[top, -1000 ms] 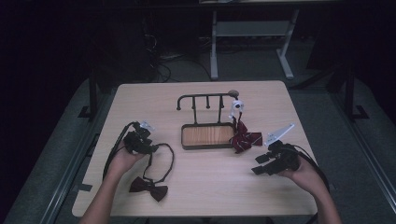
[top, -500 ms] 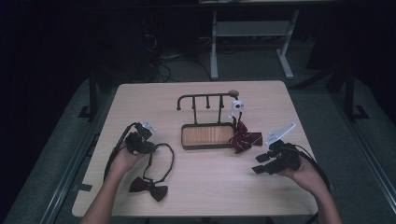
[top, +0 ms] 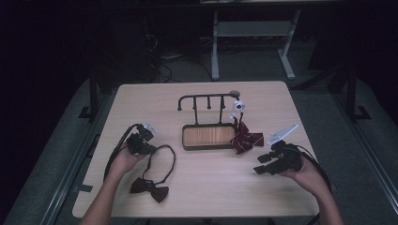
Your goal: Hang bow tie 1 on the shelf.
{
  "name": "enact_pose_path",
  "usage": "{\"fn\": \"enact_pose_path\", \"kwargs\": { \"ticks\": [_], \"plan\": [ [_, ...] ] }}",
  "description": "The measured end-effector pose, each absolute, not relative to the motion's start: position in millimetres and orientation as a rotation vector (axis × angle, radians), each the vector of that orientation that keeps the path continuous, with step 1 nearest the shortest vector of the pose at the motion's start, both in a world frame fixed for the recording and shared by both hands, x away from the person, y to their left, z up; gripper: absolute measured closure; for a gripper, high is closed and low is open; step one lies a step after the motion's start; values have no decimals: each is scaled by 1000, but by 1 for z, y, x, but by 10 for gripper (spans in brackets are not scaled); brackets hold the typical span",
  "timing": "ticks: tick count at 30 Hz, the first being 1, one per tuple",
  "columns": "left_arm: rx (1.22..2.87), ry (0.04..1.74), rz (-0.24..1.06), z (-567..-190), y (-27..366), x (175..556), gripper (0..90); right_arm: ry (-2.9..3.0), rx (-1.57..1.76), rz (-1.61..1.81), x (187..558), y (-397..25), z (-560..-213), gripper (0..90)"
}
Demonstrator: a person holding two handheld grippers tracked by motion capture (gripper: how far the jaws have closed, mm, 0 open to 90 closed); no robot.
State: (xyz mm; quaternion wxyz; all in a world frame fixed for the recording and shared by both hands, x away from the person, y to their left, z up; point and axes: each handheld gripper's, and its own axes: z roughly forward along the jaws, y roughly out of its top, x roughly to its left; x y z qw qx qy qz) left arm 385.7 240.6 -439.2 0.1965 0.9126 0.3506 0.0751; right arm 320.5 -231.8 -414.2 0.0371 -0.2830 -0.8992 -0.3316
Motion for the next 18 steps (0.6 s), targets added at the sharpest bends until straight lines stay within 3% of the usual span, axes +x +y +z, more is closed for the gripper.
{"fn": "enact_pose_path", "kwargs": {
  "ticks": [18],
  "plan": [
    [2532,913,178,-417,247,374,900,-2754,-934,-1030,321,-240,-415,430]
  ]
}}
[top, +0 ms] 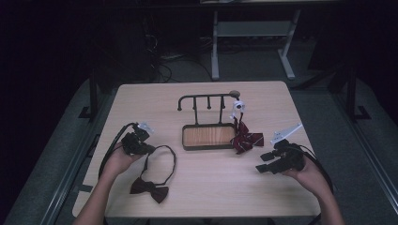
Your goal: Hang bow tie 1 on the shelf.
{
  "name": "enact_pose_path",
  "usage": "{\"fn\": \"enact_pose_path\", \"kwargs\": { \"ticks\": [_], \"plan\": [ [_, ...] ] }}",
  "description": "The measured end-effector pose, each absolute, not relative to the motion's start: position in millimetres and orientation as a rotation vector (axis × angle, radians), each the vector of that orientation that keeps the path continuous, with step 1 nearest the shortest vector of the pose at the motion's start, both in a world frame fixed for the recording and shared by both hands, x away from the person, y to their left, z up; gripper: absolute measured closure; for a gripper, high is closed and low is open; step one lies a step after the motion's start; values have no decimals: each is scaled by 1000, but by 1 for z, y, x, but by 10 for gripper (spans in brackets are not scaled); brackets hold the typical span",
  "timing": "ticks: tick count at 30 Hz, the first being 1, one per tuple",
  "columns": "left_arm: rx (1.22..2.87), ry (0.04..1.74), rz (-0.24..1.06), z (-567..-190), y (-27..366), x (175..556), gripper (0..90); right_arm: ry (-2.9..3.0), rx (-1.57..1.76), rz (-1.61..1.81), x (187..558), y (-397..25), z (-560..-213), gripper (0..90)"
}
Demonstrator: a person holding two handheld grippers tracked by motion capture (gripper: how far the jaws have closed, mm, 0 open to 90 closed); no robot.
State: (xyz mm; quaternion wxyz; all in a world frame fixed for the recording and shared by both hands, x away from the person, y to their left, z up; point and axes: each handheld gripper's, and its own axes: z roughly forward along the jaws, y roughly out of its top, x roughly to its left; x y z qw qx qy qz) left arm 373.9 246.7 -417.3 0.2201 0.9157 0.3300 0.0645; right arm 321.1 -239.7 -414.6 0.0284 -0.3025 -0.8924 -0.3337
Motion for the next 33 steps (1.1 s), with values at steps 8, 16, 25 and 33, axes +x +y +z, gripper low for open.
{"fn": "enact_pose_path", "kwargs": {
  "ticks": [8,16,25,33],
  "plan": [
    [2520,869,174,-404,246,367,900,-2748,-958,-1035,321,-243,-414,429],
    [2524,826,195,-387,241,363,900,-2751,-989,-1031,321,-248,-415,414],
    [2528,775,212,-374,232,357,900,-2756,-1021,-1021,321,-254,-416,413],
    [2530,736,232,-362,226,354,900,-2754,-1031,-1015,321,-256,-417,413]
  ]
}}
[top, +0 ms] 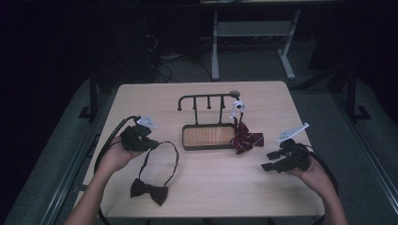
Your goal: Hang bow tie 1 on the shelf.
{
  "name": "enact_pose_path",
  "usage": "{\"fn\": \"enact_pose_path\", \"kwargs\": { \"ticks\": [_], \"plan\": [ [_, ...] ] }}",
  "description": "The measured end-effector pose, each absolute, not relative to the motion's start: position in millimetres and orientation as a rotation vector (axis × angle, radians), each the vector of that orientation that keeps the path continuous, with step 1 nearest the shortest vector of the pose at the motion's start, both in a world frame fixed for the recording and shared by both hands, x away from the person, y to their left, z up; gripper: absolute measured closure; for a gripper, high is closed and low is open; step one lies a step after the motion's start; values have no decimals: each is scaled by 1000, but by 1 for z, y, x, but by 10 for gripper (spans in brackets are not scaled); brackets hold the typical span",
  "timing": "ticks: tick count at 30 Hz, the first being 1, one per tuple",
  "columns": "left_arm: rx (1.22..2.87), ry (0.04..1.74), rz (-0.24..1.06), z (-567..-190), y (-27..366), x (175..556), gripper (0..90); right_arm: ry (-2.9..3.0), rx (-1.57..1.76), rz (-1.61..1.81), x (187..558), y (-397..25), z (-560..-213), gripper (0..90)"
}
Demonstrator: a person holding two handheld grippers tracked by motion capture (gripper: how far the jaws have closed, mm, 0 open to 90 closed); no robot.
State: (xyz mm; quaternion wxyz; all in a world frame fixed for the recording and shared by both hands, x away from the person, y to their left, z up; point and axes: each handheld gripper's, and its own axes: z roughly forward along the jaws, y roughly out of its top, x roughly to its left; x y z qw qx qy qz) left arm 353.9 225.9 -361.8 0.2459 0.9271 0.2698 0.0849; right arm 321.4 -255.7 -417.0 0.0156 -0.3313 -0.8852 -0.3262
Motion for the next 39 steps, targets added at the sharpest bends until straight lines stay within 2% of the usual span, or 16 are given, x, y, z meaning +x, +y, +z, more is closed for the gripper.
{"fn": "enact_pose_path", "kwargs": {
  "ticks": [39],
  "plan": [
    [2520,638,280,-311,216,345,900,-2752,-1024,-1026,320,-258,-416,423]
  ]
}}
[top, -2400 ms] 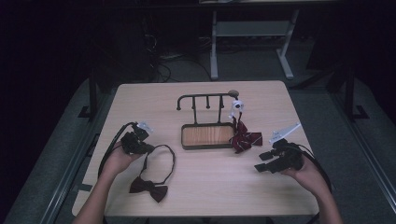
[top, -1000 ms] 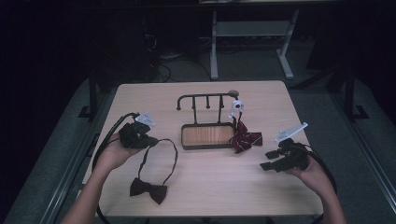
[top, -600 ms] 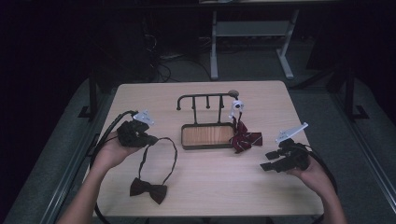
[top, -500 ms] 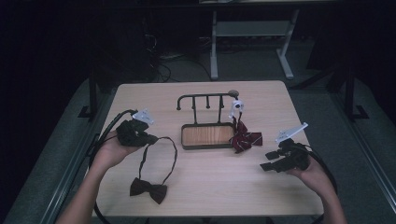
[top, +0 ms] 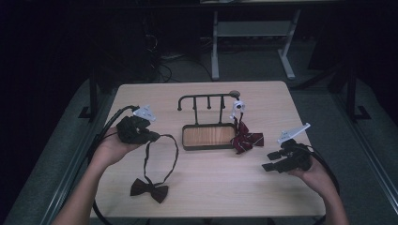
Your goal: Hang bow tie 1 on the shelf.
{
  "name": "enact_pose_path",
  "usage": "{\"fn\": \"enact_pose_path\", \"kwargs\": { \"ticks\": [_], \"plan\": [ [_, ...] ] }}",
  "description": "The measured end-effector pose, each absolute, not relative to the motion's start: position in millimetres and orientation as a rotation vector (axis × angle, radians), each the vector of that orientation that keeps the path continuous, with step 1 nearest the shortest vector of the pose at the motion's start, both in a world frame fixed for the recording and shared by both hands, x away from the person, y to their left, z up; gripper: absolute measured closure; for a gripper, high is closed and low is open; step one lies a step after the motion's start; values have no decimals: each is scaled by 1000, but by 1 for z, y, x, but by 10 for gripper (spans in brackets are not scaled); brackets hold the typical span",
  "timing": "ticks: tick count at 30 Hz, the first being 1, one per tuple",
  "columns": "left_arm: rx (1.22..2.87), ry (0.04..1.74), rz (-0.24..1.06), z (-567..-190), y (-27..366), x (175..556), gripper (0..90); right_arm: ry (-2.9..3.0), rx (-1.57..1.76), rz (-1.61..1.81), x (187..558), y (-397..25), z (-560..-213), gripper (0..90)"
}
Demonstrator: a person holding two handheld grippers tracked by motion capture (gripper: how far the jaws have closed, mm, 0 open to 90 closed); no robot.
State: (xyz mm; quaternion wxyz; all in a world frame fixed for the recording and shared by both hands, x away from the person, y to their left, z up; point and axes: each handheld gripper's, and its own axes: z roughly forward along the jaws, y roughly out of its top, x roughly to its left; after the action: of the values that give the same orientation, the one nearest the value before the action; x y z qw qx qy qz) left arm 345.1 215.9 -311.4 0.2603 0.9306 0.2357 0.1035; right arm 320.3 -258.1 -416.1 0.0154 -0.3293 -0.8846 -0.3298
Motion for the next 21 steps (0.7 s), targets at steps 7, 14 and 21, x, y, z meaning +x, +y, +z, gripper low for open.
{"fn": "enact_pose_path", "kwargs": {
  "ticks": [7,14,21],
  "plan": [
    [2528,613,290,-300,211,344,900,-2753,-1020,-1031,320,-258,-415,426],
    [2532,599,296,-294,207,344,900,-2747,-1021,-1033,320,-258,-415,427],
    [2526,592,315,-285,205,345,900,-2745,-1019,-1042,319,-259,-414,428]
  ]
}}
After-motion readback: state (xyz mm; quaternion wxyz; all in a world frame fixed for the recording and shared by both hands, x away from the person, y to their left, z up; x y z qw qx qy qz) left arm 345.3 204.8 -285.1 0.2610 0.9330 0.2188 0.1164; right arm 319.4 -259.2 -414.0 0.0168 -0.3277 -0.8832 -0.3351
